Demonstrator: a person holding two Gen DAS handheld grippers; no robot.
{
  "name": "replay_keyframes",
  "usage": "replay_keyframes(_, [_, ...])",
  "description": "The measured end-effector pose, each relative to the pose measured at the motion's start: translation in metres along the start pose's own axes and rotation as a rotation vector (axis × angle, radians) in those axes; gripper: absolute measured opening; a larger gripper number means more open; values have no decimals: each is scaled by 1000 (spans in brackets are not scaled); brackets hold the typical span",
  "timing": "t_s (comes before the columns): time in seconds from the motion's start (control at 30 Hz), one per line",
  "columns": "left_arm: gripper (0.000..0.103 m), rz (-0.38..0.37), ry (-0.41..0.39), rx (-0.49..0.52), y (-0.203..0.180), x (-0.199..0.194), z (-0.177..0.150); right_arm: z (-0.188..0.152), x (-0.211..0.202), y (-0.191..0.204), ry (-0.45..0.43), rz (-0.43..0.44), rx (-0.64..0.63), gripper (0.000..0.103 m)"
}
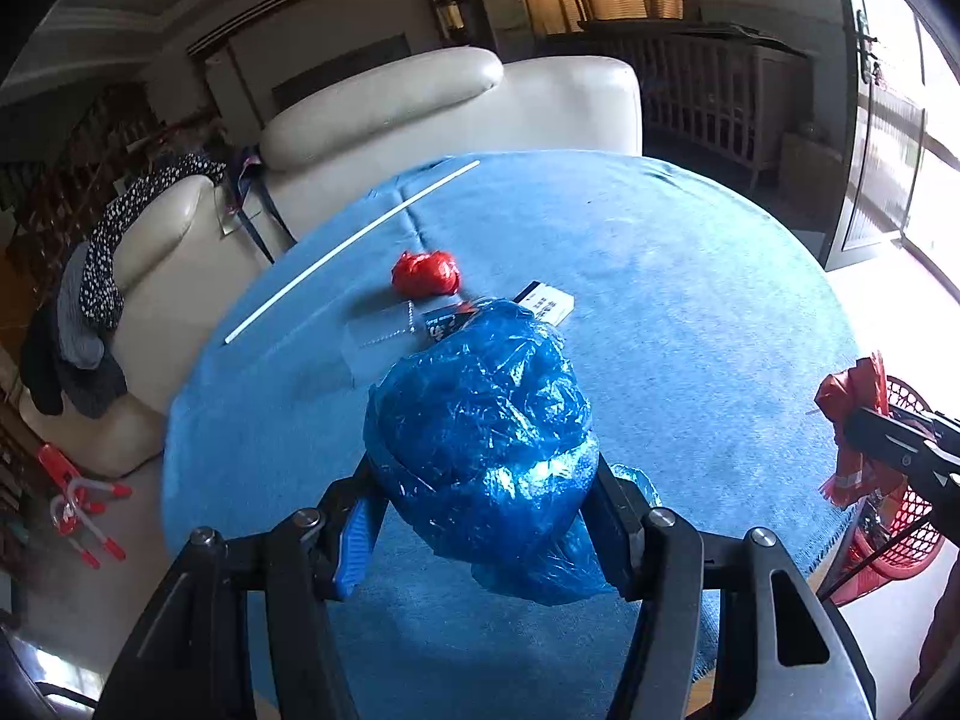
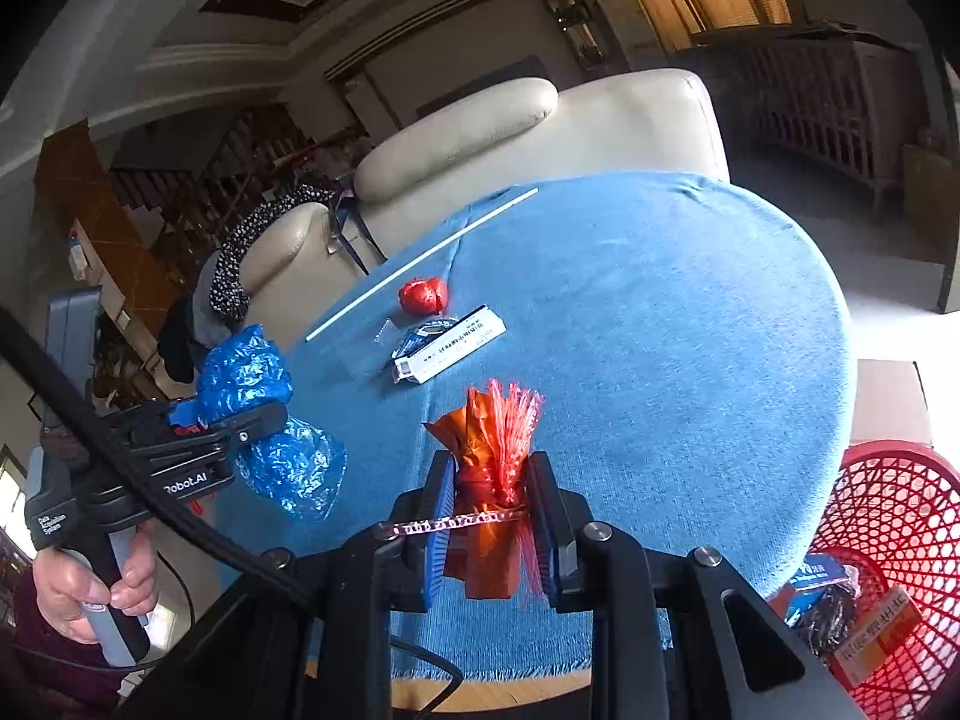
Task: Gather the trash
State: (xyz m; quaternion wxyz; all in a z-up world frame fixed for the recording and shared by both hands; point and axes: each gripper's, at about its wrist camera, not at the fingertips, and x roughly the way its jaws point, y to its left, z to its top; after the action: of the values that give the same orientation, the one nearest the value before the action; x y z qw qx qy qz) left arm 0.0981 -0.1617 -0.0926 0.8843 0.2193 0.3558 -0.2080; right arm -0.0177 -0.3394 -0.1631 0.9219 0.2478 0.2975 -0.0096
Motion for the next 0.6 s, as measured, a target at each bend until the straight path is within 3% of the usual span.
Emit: replay_keyframes(0.6, [62,-6,-21,75,-37,-11,4,-10,-35,-24,-55,-33,40,26])
